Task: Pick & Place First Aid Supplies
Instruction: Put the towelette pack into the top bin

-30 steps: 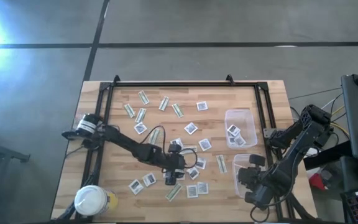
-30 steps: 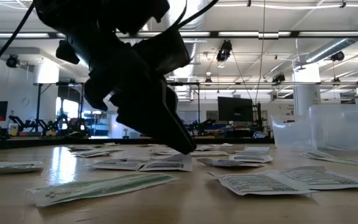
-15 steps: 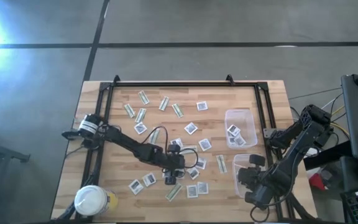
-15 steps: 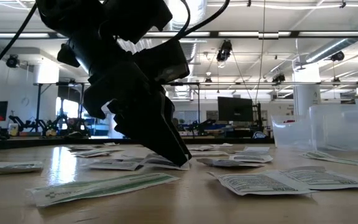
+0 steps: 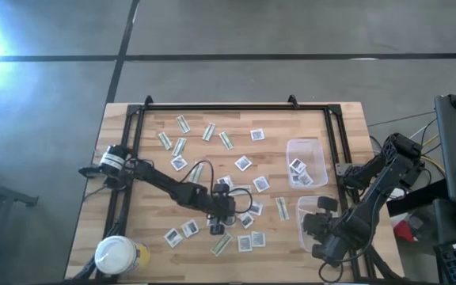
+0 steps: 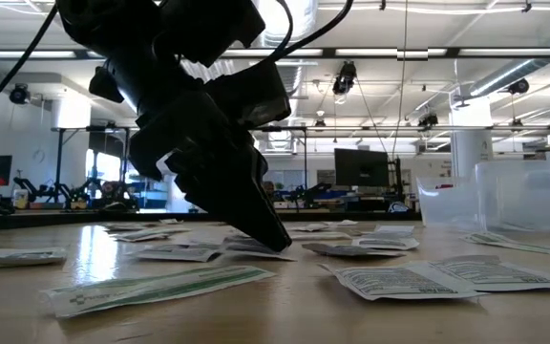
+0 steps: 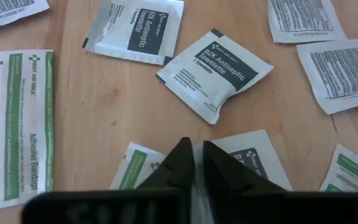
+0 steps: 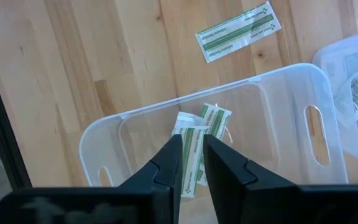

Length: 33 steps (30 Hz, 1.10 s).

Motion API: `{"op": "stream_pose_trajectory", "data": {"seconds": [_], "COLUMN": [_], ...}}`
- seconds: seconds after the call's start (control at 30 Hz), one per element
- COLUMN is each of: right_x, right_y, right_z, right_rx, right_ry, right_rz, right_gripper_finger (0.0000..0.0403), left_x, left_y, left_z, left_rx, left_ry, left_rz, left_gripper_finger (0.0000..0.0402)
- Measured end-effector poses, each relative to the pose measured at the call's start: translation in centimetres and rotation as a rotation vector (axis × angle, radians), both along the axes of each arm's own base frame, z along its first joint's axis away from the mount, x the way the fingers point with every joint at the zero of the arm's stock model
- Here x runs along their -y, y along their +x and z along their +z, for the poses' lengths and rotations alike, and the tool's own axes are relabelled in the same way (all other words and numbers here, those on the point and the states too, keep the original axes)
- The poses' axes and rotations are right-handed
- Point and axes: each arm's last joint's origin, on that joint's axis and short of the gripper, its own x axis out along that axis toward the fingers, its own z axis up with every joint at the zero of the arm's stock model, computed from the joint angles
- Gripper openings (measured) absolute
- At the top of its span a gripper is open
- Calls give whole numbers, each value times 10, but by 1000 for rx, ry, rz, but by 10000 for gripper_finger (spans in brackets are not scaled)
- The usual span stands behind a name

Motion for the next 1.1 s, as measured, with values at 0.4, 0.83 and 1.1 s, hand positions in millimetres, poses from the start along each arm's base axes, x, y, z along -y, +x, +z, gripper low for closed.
{"op": "stream_pose_trajectory", "data": {"seconds": [0.4, 0.83, 1.1], "right_x": [-1, -26, -29], "right_y": [0, 4, 6], "right_z": [0, -6, -24], "right_rx": [9, 246, 396], "right_ry": [20, 101, 59], "right_rz": [-36, 125, 170], "right_gripper_finger": [66, 55, 58], "left_x": [10, 14, 17], "left_y": [-5, -11, -8], "left_z": [16, 51, 69], "left_rx": [37, 162, 319], "left_ry": [-36, 1, 41], "left_rz": [-27, -15, 56], "left_gripper_finger": [0, 0, 0]}}
